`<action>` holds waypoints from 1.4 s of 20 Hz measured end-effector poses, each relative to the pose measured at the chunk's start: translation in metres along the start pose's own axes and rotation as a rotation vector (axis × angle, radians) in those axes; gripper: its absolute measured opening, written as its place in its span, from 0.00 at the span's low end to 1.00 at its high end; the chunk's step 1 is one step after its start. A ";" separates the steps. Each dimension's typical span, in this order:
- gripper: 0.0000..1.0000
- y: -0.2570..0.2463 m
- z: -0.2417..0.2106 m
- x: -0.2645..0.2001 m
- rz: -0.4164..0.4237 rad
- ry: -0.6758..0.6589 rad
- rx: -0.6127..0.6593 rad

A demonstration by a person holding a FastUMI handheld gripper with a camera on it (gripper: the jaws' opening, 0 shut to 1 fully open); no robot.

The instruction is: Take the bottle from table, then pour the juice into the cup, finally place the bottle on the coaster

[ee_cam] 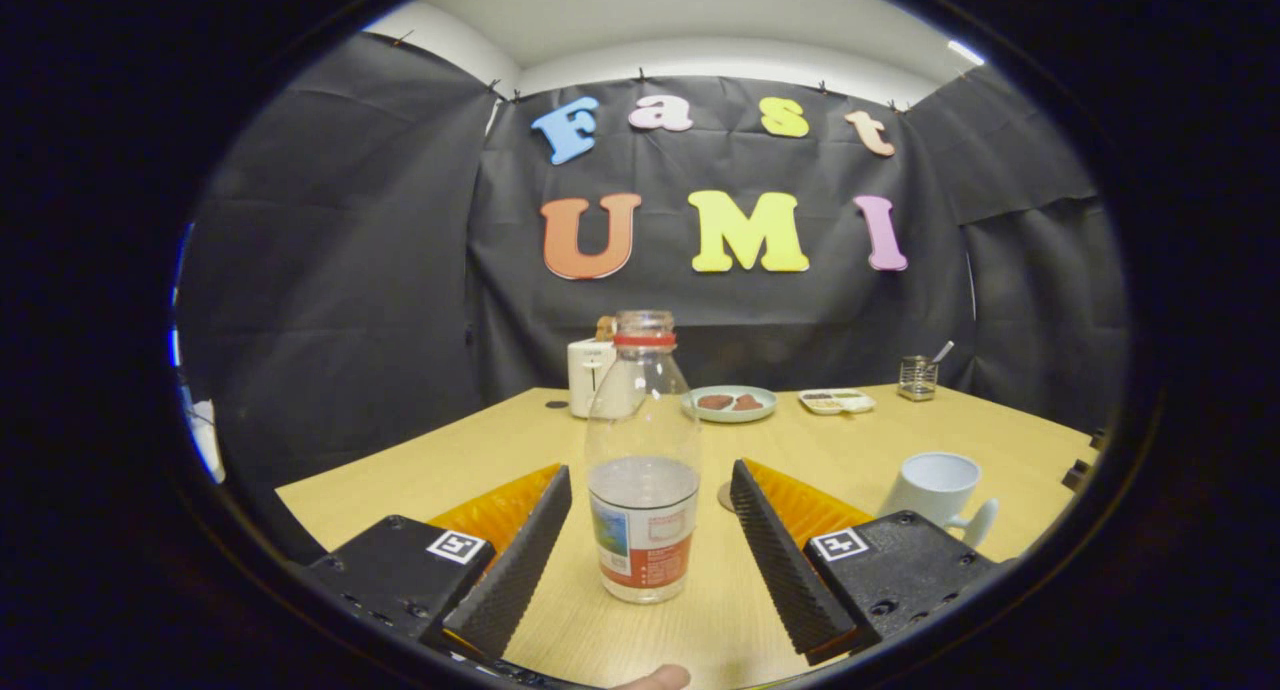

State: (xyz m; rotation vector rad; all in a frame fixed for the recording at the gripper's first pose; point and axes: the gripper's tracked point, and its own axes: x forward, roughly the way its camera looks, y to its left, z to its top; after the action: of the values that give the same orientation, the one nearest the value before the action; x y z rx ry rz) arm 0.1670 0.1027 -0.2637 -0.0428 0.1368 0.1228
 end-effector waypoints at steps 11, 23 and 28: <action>0.81 -0.012 -0.010 0.043 -0.092 -0.029 0.012; 0.78 0.003 0.062 0.019 0.041 -0.029 0.400; 0.78 -0.022 0.087 0.017 0.057 -0.061 0.617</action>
State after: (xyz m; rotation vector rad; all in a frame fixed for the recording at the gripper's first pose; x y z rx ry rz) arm 0.1982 0.0877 -0.1796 0.5798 0.1102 0.1344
